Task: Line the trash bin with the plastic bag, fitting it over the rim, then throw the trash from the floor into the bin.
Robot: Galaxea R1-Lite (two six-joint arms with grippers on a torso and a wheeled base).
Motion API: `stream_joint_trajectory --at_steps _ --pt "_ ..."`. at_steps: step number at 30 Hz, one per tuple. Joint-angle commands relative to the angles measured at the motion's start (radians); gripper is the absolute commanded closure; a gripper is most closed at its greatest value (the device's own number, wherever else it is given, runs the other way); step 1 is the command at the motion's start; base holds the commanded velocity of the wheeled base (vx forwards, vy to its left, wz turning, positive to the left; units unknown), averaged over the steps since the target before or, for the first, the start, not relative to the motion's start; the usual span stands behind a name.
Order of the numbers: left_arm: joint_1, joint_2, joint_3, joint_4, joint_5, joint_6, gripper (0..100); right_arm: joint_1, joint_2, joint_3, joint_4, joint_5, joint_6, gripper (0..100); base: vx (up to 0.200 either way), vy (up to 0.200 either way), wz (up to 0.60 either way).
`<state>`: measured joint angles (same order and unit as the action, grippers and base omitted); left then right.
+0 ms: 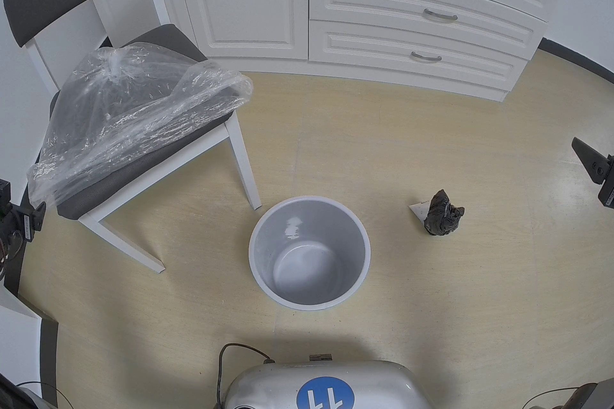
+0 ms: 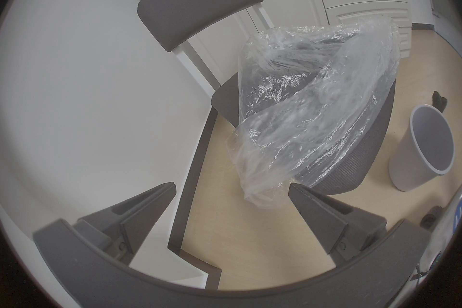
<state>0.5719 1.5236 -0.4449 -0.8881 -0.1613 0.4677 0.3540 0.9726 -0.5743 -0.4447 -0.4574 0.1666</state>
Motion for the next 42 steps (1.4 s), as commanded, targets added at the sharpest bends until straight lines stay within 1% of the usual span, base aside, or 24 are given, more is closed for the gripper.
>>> stream_joint_trajectory --at_steps 1,8,13,15,17,18,20,21,24,26,27,30,42 --pt "-0.001 0.018 0.006 -0.040 0.000 -0.001 0 0.000 -0.002 0.011 0.000 0.002 -0.002 0 0.000 0.000 0.00" --pt "-0.038 0.124 0.017 -0.178 0.002 0.002 0 0.002 0.000 0.014 0.000 0.002 -0.002 0 0.000 0.000 0.00" --pt "-0.081 0.239 0.034 -0.371 0.006 0.002 0 0.002 -0.005 0.014 0.000 0.002 -0.004 0 0.000 0.000 0.00" --pt "-0.104 0.280 0.043 -0.488 0.017 -0.001 0 0.002 -0.008 0.011 0.000 0.002 -0.004 0 0.000 0.000 0.00" --pt "-0.121 0.305 0.043 -0.563 0.028 0.000 0 0.002 -0.006 0.011 -0.002 0.002 -0.009 0 0.000 0.000 0.00" --pt "-0.147 0.325 0.035 -0.621 0.037 0.000 0 0.002 -0.003 0.011 -0.002 0.002 -0.009 0 0.000 0.000 0.00" --pt "-0.147 0.325 0.035 -0.621 0.037 0.000 0 0.002 -0.003 0.011 -0.002 0.002 -0.009 0 0.000 0.000 0.00" --pt "-0.227 0.348 -0.028 -0.643 0.046 0.006 0 0.002 0.002 0.011 -0.002 0.002 -0.007 0 0.000 0.000 0.00" --pt "-0.265 0.365 -0.080 -0.643 0.046 0.020 0 0.002 0.002 0.011 -0.003 0.002 -0.007 0 0.000 0.000 0.00" --pt "-0.271 0.366 -0.098 -0.643 0.046 0.031 0 0.002 0.002 0.011 -0.003 0.002 -0.007 0 0.000 0.000 0.00" --pt "-0.279 0.366 -0.132 -0.640 0.039 0.065 0 0.002 0.002 0.011 -0.003 0.002 -0.007 0 0.000 0.000 0.00" --pt "-0.285 0.363 -0.155 -0.640 0.032 0.095 0 0.002 0.002 0.011 -0.003 0.002 -0.007 0 0.000 0.000 0.00" --pt "-0.290 0.342 -0.140 -0.644 0.032 0.121 0 0.003 -0.005 0.008 -0.003 0.002 -0.009 0 0.000 0.000 0.00"
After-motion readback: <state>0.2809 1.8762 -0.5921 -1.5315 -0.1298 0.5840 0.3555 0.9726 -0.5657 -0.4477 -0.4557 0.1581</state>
